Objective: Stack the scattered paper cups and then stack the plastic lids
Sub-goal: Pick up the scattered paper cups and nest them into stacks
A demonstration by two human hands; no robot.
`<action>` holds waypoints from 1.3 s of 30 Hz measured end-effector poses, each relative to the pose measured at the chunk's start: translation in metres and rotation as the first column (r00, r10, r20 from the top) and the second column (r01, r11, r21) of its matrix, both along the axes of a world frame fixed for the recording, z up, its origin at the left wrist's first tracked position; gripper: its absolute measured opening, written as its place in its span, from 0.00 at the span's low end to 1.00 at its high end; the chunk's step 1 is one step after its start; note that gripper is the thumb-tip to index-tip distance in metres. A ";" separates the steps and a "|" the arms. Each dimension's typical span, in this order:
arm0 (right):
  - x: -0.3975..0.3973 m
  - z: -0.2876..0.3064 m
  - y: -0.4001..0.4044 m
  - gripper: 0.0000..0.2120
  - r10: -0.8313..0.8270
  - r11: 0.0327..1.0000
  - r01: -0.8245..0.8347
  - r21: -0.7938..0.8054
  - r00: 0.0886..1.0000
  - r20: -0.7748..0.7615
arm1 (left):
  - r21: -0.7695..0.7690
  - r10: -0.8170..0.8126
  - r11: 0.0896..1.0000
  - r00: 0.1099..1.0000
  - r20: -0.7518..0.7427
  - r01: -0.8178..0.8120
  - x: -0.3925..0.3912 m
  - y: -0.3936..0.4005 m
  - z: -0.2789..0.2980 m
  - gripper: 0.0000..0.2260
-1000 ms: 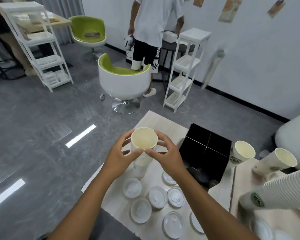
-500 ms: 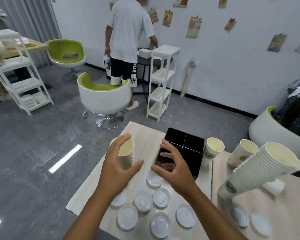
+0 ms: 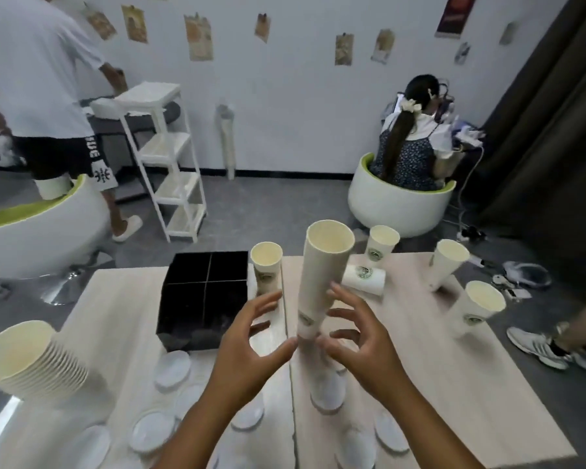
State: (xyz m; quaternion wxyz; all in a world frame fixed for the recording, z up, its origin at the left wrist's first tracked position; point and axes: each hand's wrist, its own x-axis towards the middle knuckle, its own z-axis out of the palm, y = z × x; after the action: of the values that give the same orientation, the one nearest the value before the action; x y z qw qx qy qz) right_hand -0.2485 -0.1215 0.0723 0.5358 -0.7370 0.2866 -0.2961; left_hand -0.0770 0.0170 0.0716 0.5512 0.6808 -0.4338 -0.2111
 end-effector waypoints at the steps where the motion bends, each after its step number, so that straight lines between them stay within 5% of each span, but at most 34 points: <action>1: -0.015 -0.003 -0.012 0.36 -0.020 1.000 0.020 0.017 1.000 -0.003 | 0.007 -0.025 1.000 1.000 -0.009 0.025 -0.012 -0.015 -0.003 0.30; 10: -0.110 -0.050 -0.129 0.34 -0.138 0.982 0.142 0.122 0.989 -0.044 | 0.106 -0.120 0.987 0.991 -0.055 0.125 -0.107 -0.146 -0.036 0.27; 20: -0.106 -0.121 -0.262 0.42 -0.165 0.956 0.180 0.230 0.983 -0.085 | 0.280 -0.093 0.956 0.996 0.013 0.085 -0.106 -0.280 -0.078 0.30; 28: -0.072 -0.187 -0.323 0.43 -0.117 0.940 0.163 0.301 0.979 -0.165 | 0.478 -0.210 0.874 0.955 0.208 0.088 -0.063 -0.362 -0.128 0.34; 36: -0.039 -0.242 -0.356 0.55 -0.003 0.947 0.091 0.308 0.962 -0.273 | 0.648 -0.403 0.761 0.803 0.439 0.027 -0.049 -0.414 -0.165 0.35; 39: -0.031 -0.250 -0.356 0.50 0.056 0.959 0.024 0.284 0.960 -0.273 | 0.651 -0.403 0.759 0.779 0.479 -0.008 -0.052 -0.418 -0.172 0.35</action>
State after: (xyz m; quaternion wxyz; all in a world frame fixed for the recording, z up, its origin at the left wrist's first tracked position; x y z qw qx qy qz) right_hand -0.2791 -0.4773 -0.1780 0.5930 -0.6888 0.3925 -0.1410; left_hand -0.1292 -0.4014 -0.1001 0.1043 0.8005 -0.5627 -0.1780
